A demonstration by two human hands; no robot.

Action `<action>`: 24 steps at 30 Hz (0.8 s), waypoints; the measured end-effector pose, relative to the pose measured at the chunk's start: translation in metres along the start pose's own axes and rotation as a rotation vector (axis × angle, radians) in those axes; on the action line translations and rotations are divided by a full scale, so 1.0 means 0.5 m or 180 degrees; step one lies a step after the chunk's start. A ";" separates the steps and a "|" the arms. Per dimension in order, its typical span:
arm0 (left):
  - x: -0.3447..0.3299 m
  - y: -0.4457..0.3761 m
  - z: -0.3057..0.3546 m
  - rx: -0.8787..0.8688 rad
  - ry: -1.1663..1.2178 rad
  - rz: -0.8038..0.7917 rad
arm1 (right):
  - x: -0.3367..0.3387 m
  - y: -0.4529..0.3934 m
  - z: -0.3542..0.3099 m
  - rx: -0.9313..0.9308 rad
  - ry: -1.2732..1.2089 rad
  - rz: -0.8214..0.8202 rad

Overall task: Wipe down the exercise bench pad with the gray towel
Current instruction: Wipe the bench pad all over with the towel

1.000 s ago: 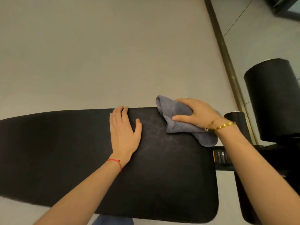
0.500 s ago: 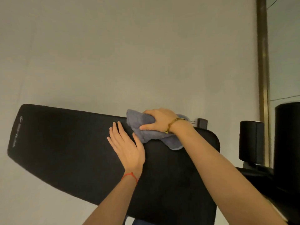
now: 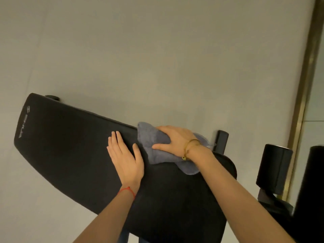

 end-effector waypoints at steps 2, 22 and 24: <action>0.005 -0.001 -0.008 -0.0071 0.0088 -0.0005 | -0.027 -0.080 -0.052 0.0054 -0.0014 -0.0210; 0.053 -0.262 -0.325 -0.0873 -0.0273 -0.0697 | -0.127 -0.290 -0.221 -0.0103 0.0102 -0.0004; 0.056 -0.289 -0.364 -0.0984 -0.0339 -0.0835 | -0.154 -0.359 -0.265 -0.0135 0.0104 -0.0106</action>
Point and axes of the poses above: each hand's wrist, its own y-axis away from the middle knuckle, its own x-axis out of the back of the hand, z = x × y, the point moved 5 cm from there along -y, towards the middle knuckle, and after that the axes turned 12 degrees about -y, right-handed, at the moved point
